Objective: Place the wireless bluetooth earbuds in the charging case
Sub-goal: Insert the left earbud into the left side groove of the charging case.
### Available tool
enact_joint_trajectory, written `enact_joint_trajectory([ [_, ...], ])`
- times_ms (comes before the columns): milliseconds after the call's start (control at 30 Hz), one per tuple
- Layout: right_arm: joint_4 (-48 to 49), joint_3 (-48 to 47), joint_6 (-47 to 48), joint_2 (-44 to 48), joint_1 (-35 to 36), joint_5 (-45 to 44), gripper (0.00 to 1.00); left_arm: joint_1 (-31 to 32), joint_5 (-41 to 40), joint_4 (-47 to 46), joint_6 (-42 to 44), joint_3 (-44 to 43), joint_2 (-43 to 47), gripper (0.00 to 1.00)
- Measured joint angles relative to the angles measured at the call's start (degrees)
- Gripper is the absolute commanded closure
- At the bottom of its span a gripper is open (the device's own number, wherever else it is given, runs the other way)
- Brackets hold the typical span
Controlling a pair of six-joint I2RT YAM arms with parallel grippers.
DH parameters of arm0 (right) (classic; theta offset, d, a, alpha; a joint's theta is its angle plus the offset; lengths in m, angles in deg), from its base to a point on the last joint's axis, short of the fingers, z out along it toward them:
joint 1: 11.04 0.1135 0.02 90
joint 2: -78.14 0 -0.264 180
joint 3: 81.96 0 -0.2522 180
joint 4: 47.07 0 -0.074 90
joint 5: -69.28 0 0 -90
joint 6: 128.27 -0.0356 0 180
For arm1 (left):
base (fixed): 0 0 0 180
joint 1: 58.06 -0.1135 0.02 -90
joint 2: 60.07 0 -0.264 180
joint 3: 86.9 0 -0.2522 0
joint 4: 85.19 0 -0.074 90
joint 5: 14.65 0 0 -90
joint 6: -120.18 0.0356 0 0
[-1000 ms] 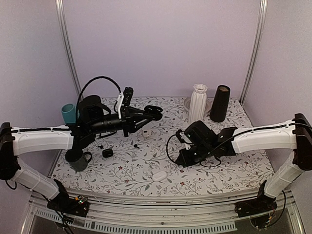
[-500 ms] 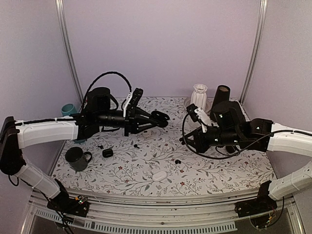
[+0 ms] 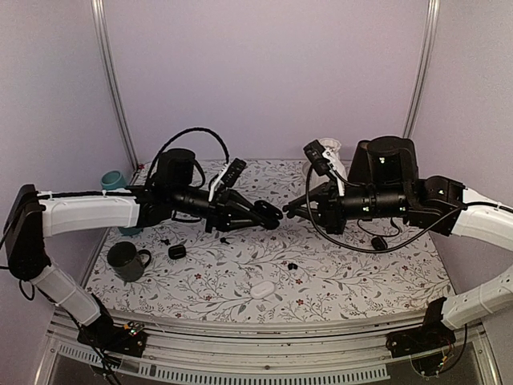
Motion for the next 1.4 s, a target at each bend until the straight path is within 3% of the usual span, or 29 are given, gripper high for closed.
enact_joint_trajectory([
  [500,0.5,-5.0,3.2,-7.0,0.1,7.5,0.97,2.1,7.1,0.7,-1.2,-1.3,-1.7,1.00],
  [1400,-3.1,-6.9,6.5,-8.9,3.0,2.6,0.97,4.9,9.6,2.3,-1.7,-4.2,-2.5,1.00],
])
